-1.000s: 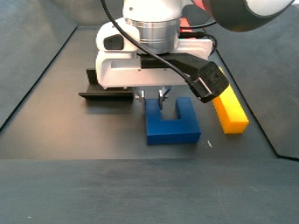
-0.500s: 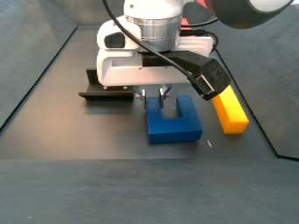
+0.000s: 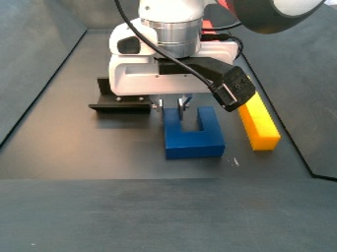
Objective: Pick up the blue object. Move up. Place the blue object on the fixture. Regrasp the blue object. Move to above the board. Insert the blue object.
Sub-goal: Move up, then place the blue object on the fixture.
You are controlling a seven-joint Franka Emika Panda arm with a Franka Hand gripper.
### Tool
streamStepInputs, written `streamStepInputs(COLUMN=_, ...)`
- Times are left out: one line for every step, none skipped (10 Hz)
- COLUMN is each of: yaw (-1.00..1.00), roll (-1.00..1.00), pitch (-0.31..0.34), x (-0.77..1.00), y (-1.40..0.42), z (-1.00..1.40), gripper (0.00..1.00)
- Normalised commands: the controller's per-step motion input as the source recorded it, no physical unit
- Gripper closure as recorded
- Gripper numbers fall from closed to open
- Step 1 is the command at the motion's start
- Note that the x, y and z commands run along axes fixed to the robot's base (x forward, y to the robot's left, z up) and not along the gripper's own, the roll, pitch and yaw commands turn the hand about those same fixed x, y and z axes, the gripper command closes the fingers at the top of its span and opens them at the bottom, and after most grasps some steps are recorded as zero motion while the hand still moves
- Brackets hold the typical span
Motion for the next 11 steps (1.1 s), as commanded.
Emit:
streamStepInputs(yaw=0.00, roll=0.00, pitch=0.000, x=0.00, y=0.00, z=0.83, gripper=1.00)
streamStepInputs(yaw=0.02, roll=0.00, pitch=-0.002, x=0.01, y=0.02, z=0.84, gripper=1.00)
streamStepInputs(yaw=0.02, roll=0.00, pitch=0.036, x=-0.04, y=0.01, z=0.58, gripper=1.00)
streamStepInputs(yaw=0.01, roll=0.00, pitch=0.013, x=-0.01, y=0.01, z=0.28, gripper=1.00)
streamStepInputs(yaw=0.00, roll=0.00, pitch=0.000, x=0.00, y=0.02, z=0.00, gripper=1.00)
streamStepInputs(yaw=-0.03, roll=0.21, pitch=0.000, x=0.00, y=-0.04, z=0.00, gripper=1.00)
streamStepInputs(yaw=-0.01, roll=-0.37, pitch=0.000, x=0.30, y=0.00, z=0.34, gripper=1.00)
streamStepInputs(yaw=-0.06, roll=-0.77, pitch=0.000, x=0.53, y=0.00, z=0.57, gripper=1.00)
streamStepInputs(yaw=-0.13, roll=-0.87, pitch=0.000, x=0.68, y=0.00, z=0.55, gripper=1.00)
streamStepInputs(yaw=-0.12, roll=-0.84, pitch=0.000, x=0.72, y=0.00, z=0.52, gripper=1.00)
streamStepInputs(yaw=-0.11, roll=-0.81, pitch=0.000, x=0.74, y=0.00, z=0.42, gripper=1.00)
